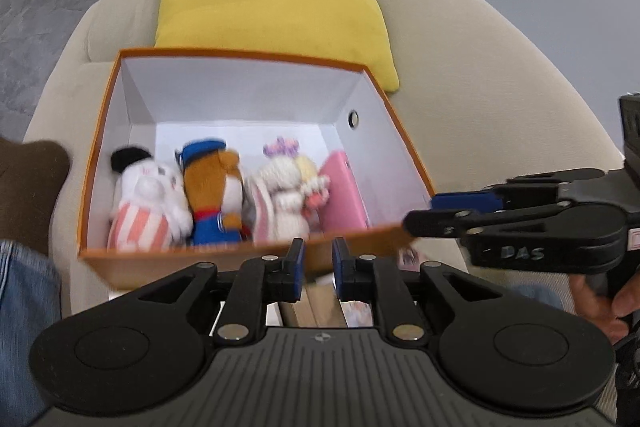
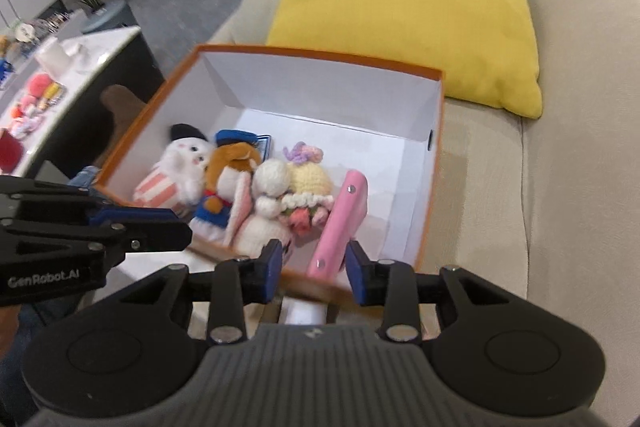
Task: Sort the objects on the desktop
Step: 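Grasp the grey case with left gripper while right grasps pink pouch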
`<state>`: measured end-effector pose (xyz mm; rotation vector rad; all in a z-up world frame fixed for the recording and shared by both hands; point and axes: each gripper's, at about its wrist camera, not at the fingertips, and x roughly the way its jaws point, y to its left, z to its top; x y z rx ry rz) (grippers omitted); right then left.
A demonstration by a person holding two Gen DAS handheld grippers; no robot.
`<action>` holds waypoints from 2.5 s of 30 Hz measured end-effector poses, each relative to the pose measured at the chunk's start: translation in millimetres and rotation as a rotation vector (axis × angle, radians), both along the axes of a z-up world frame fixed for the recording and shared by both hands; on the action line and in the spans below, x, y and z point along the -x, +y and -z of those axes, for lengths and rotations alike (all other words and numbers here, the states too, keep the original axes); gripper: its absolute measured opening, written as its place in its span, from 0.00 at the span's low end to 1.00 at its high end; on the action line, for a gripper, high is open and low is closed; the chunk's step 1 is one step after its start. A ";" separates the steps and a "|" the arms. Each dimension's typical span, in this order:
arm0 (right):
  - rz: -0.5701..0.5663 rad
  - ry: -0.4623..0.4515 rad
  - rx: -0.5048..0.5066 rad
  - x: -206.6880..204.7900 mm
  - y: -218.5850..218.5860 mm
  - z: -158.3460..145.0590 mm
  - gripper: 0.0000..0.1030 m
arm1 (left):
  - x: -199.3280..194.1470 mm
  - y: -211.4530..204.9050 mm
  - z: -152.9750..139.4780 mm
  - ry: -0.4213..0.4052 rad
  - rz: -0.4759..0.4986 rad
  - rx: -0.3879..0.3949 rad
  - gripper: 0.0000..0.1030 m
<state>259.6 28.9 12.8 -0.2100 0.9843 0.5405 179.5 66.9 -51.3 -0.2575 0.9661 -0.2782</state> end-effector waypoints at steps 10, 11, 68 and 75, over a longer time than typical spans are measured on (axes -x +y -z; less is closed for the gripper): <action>0.018 0.029 0.076 29.9 -65.1 31.3 0.45 | 53.1 -29.2 22.8 0.129 -0.012 0.019 0.26; 0.023 0.041 0.087 29.3 -71.2 37.6 0.45 | 57.5 -31.3 27.7 0.152 -0.018 0.029 0.29; -0.005 0.242 0.067 38.4 -47.1 90.5 0.23 | 78.1 -41.4 77.8 0.279 -0.144 0.094 0.29; -0.035 0.282 0.104 35.5 -39.0 99.3 0.45 | 87.3 -39.3 82.9 0.275 -0.129 0.089 0.34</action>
